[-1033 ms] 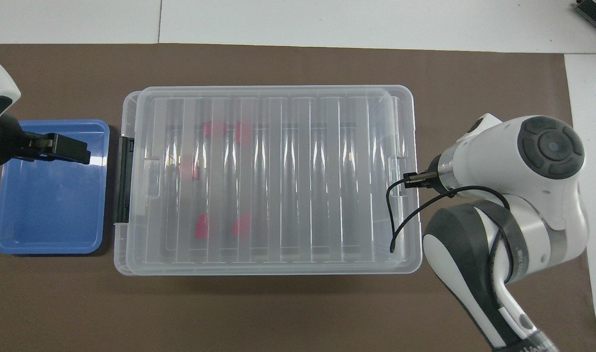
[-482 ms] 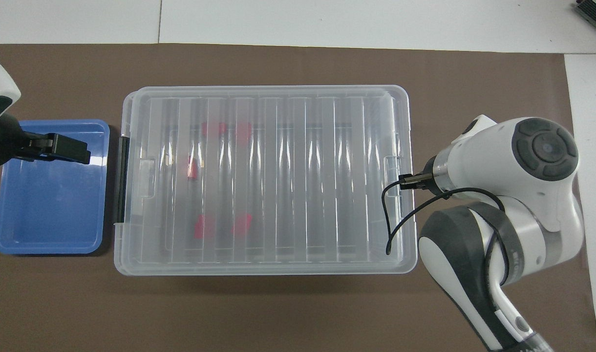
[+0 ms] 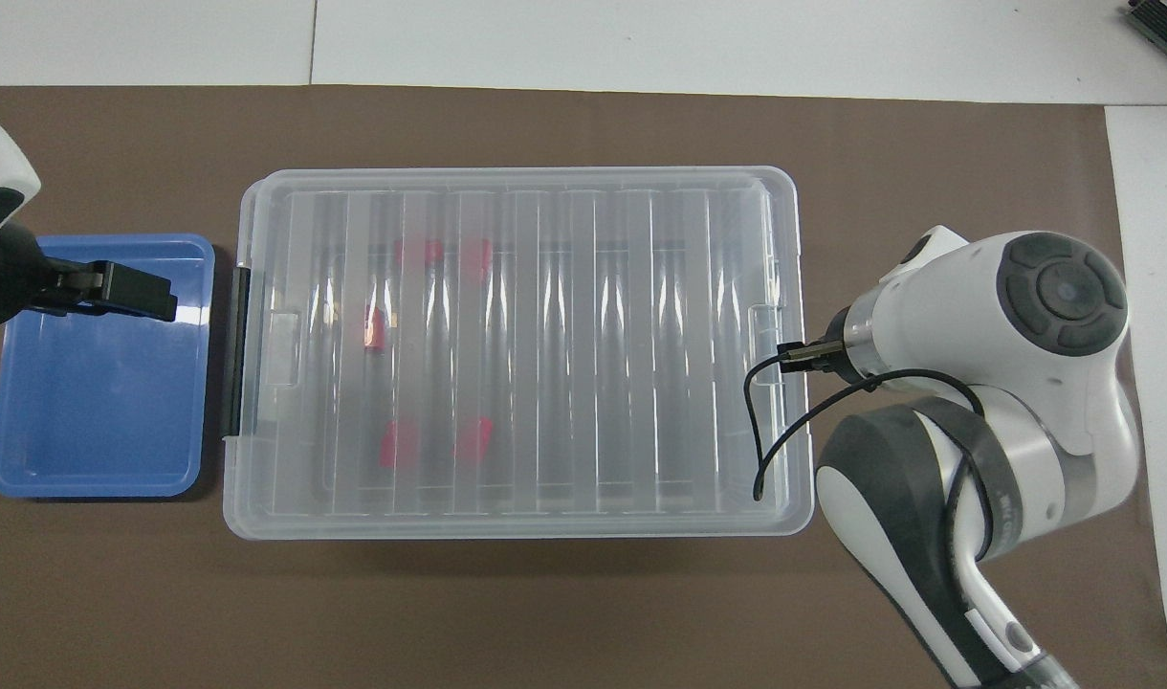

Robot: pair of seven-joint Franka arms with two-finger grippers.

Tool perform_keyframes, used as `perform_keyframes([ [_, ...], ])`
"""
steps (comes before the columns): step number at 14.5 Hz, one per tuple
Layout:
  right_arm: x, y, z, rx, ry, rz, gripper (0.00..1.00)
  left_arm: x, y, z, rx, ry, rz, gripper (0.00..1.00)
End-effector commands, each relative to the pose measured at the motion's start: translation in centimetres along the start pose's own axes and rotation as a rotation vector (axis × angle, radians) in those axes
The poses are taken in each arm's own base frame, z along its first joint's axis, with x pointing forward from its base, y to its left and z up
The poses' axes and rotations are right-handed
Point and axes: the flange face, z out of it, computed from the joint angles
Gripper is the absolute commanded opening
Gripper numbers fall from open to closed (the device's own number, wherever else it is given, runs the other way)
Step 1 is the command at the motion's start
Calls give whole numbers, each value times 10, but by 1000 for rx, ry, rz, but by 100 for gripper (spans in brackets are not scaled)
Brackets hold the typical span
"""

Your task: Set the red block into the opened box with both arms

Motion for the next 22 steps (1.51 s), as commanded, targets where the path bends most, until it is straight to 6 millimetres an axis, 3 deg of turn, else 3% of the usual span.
perform_keyframes([
  [1,-1,16,-10,14,-1,58,0,-4,-3,-3,12,-2,8,100],
  [2,0,29,-11,12,-8,79,20,-4,-3,-3,12,-2,8,100],
  [3,-1,42,-15,10,-13,100,51,-4,-3,-3,12,-2,8,100],
  [4,0,58,-18,9,-14,129,72,-4,-3,-3,12,-2,8,100],
  [5,-1,74,-22,8,-13,158,90,-4,-3,-3,12,-2,8,100],
  [6,-1,92,-28,8,-2,192,100,-4,-3,-3,12,-2,8,100],
  [10,9,126,-64,6,28,257,100,-4,-3,-3,12,-2,8,100],
  [17,15,136,-148,-25,33,270,100,-4,-3,-3,12,-2,8,100],
  [19,16,137,-165,-24,50,268,100,-4,-3,-3,12,-2,8,100],
  [22,8,143,-167,-26,-22,278,100,-4,-3,-3,12,-2,8,100],
])
